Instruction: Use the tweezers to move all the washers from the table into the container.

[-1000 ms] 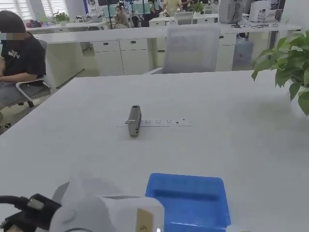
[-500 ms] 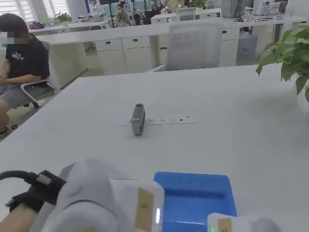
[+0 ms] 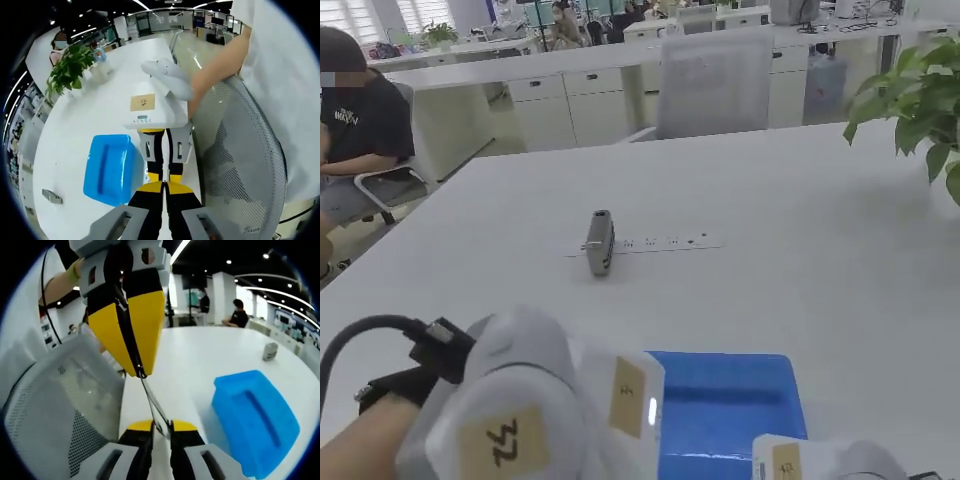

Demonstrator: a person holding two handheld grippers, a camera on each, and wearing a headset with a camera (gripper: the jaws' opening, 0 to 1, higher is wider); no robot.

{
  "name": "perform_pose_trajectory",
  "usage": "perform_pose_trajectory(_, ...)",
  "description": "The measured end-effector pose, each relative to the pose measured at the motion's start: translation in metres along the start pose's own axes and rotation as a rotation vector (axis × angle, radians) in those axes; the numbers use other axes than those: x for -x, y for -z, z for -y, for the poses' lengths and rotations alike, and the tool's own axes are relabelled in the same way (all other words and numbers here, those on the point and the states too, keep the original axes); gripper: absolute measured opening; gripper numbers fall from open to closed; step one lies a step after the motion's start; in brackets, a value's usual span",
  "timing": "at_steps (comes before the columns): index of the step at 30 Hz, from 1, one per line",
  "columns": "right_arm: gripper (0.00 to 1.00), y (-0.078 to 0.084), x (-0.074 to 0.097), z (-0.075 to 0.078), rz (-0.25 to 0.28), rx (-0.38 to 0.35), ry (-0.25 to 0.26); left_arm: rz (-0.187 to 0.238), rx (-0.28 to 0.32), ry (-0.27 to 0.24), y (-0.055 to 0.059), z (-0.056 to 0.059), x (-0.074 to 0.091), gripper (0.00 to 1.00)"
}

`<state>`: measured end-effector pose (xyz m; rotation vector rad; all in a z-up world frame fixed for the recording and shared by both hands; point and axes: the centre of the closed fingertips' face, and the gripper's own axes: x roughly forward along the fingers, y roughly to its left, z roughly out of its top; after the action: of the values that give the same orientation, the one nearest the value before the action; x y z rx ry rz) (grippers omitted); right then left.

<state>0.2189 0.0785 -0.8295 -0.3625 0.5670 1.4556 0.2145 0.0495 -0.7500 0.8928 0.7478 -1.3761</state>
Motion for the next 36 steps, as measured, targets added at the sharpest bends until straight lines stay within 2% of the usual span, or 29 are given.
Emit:
perform_pose_trajectory(6,0.08,0.002,0.000,0.001,-0.007,-0.006,0.003,0.015,0.031,0.028,-0.001,-0.002,-0.001,0.00)
perform_pose_trajectory(10,0.09,-0.007,0.000,0.000,0.027,-0.016,-0.005,0.009,0.046,0.043,0.000,-0.002,-0.001,0.00)
perform_pose_trajectory(14,0.11,-0.007,0.000,-0.002,0.027,-0.015,-0.012,0.002,0.059,0.057,0.002,-0.001,-0.002,0.00)
perform_pose_trajectory(16,0.11,-0.013,0.001,-0.002,0.049,-0.015,-0.012,0.000,0.072,0.067,0.003,-0.001,-0.002,0.00)
perform_pose_trajectory(19,0.10,-0.014,0.002,-0.004,0.048,0.022,-0.006,-0.006,0.078,0.072,0.003,0.000,-0.002,0.00)
perform_pose_trajectory(24,0.06,-0.013,0.002,-0.001,0.041,0.034,0.000,-0.012,0.090,0.070,0.003,0.000,-0.003,0.00)
perform_pose_trajectory(26,0.06,-0.014,0.002,-0.001,0.046,0.018,-0.004,-0.013,0.096,0.066,0.003,0.000,-0.004,0.00)
perform_pose_trajectory(32,0.08,-0.024,0.006,-0.001,0.091,0.004,-0.005,-0.011,0.112,0.054,0.003,0.001,-0.004,0.00)
perform_pose_trajectory(35,0.05,-0.023,0.005,-0.003,0.085,0.015,-0.013,-0.008,0.124,0.047,0.004,0.001,-0.004,0.00)
perform_pose_trajectory(36,0.04,-0.022,0.005,-0.002,0.079,0.048,-0.010,-0.003,0.132,0.038,0.004,0.000,-0.005,0.00)
